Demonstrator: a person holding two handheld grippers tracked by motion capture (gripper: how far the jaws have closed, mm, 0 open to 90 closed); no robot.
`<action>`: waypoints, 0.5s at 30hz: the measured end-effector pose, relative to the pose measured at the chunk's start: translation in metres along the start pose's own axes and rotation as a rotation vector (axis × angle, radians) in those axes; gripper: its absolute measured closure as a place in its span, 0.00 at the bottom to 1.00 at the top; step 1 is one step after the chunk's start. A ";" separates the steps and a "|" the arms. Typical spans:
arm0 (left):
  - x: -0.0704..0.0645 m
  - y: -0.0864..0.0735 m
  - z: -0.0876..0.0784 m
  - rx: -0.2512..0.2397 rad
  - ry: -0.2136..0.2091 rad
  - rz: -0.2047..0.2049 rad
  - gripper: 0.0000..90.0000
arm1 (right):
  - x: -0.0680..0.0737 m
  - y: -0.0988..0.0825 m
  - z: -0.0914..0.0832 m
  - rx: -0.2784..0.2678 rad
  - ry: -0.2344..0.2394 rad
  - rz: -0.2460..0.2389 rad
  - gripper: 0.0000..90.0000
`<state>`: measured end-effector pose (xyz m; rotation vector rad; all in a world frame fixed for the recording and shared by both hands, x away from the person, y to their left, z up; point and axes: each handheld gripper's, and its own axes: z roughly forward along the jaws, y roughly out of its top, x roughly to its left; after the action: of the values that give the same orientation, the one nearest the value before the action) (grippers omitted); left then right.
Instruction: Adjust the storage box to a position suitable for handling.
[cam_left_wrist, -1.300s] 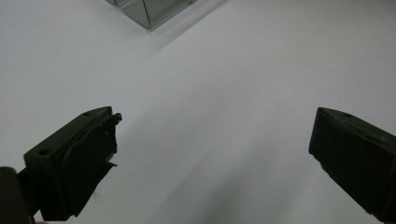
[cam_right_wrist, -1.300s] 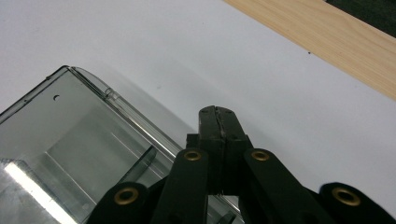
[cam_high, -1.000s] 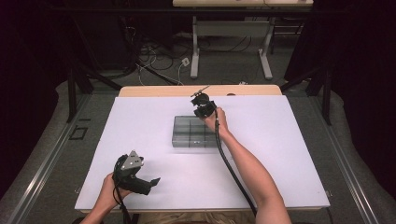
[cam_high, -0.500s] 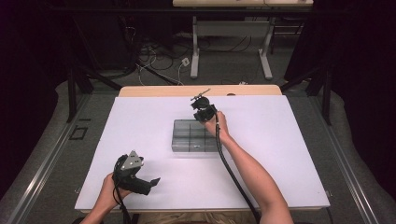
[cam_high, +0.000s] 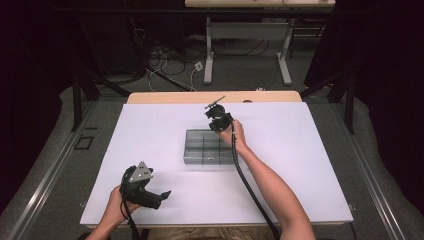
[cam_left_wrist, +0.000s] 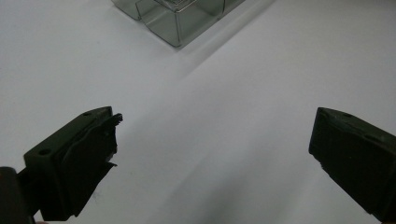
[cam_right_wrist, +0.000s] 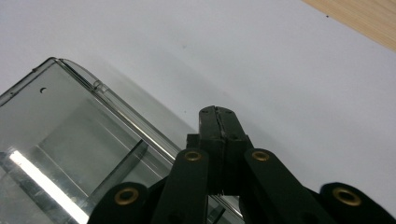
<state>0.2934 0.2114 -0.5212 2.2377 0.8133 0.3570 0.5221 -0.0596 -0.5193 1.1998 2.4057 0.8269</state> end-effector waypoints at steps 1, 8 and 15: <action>0.000 0.000 0.000 0.000 0.000 0.000 0.01 | 0.001 0.000 -0.001 0.016 -0.005 0.004 1.00; -0.001 0.000 0.002 -0.013 0.008 -0.003 0.01 | -0.002 -0.003 -0.003 0.007 0.000 0.030 1.00; 0.000 0.000 0.001 -0.009 0.011 -0.003 0.01 | -0.004 -0.004 -0.012 0.003 0.027 0.022 1.00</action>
<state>0.2937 0.2104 -0.5224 2.2277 0.8186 0.3713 0.5164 -0.0686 -0.5124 1.2262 2.4205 0.8514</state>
